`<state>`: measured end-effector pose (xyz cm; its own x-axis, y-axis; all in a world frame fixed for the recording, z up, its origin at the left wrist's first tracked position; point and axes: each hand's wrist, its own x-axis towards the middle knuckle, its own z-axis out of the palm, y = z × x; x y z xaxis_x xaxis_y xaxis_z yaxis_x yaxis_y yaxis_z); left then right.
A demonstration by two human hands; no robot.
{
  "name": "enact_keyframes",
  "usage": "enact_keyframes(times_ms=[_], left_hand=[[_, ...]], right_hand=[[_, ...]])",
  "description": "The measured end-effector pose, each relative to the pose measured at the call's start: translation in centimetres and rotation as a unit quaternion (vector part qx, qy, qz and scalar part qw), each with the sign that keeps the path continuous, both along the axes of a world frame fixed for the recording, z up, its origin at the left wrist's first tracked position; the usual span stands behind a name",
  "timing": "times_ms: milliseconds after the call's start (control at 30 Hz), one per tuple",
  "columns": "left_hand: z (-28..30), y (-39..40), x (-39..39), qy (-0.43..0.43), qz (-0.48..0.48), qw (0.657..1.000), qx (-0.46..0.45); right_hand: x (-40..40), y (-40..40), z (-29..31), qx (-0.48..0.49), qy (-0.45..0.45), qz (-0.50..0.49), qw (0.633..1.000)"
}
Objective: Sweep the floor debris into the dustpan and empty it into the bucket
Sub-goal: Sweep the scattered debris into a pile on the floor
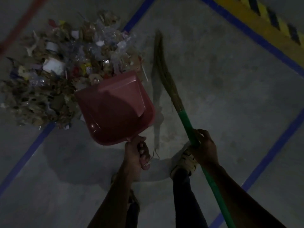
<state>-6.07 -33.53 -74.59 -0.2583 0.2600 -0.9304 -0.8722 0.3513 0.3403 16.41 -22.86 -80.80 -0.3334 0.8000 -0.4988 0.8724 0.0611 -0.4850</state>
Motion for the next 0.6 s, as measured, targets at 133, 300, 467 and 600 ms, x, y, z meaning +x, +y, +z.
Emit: enact_keyframes(times_ms=[133,300,467,600], left_hand=[[-0.1,-3.5,-3.7,0.007,0.004,1.000,-0.009],[2.1,-10.0,-10.7,0.012,-0.011,1.000,0.025],[4.6,-16.9,-19.2,0.043,0.001,0.998,0.042],[6.0,-22.1,-25.4,0.073,0.007,0.997,0.018]], right_hand=[[-4.9,-3.4,1.3,0.051,0.002,0.016,0.999],[-14.4,-6.5,3.2,0.060,0.015,0.004,0.998],[-24.1,-8.8,5.8,0.034,0.064,-0.009,0.997],[-30.6,-10.4,6.6,-0.005,0.139,0.006,0.990]])
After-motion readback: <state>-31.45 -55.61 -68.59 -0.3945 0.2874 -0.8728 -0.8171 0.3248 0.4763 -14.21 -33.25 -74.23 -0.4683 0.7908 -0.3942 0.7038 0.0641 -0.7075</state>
